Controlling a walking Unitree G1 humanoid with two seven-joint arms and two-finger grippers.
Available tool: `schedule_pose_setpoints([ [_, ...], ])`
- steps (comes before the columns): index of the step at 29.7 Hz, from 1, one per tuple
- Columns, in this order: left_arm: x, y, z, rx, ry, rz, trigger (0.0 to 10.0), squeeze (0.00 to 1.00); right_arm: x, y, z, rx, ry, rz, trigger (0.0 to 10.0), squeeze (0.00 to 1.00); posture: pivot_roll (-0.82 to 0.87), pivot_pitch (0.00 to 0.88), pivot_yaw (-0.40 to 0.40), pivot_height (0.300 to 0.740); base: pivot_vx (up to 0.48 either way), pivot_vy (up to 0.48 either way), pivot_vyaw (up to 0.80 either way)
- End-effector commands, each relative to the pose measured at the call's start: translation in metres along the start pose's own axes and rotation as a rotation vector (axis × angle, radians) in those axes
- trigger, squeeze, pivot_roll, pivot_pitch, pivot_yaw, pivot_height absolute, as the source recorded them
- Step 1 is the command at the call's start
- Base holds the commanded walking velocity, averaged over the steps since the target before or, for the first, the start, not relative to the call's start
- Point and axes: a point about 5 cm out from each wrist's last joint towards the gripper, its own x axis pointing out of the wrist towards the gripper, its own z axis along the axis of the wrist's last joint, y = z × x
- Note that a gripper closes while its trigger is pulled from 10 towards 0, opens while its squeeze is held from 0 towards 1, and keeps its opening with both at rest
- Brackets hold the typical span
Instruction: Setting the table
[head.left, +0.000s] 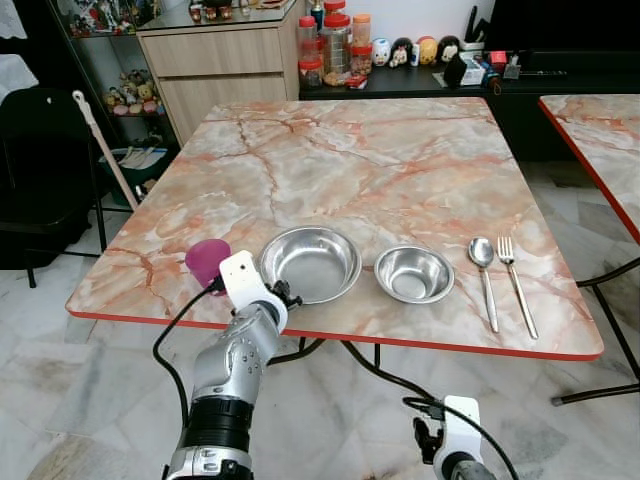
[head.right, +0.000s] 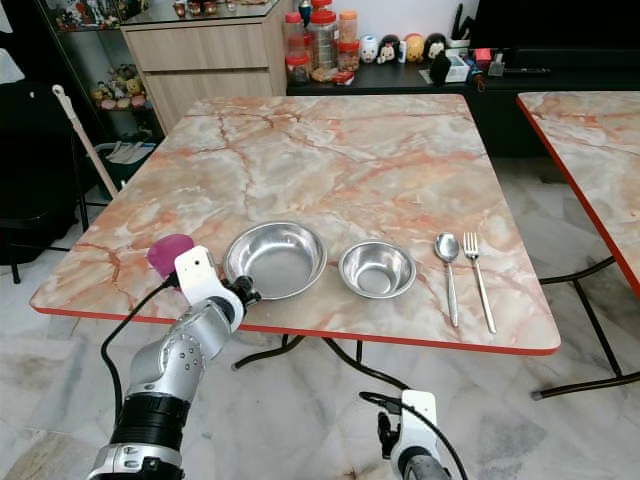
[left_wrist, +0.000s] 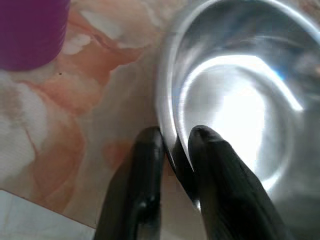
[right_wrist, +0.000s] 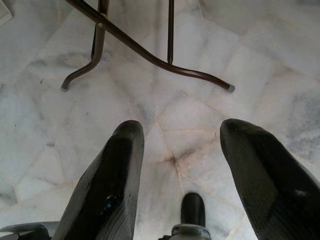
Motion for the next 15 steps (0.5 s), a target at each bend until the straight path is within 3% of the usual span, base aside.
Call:
schedule_pose_setpoints([
  [1,0.0012,-0.0061,-0.0018,-0.029,0.005,0.004,0.0,0.00,0.0011,0.0024,0.0019,-0.005,0.002,0.011,10.0,0.00,-0.04,0.000,0.074,0.740,0.000,0.000,0.00],
  [15,0.0009,0.0016,0.0077,-0.098,-0.075,0.039,0.0,0.00,0.0013,0.0015,0.0023,-0.008,0.006,0.012,10.0,0.00,-0.03,0.000,0.061,0.740,0.000,0.000,0.00],
])
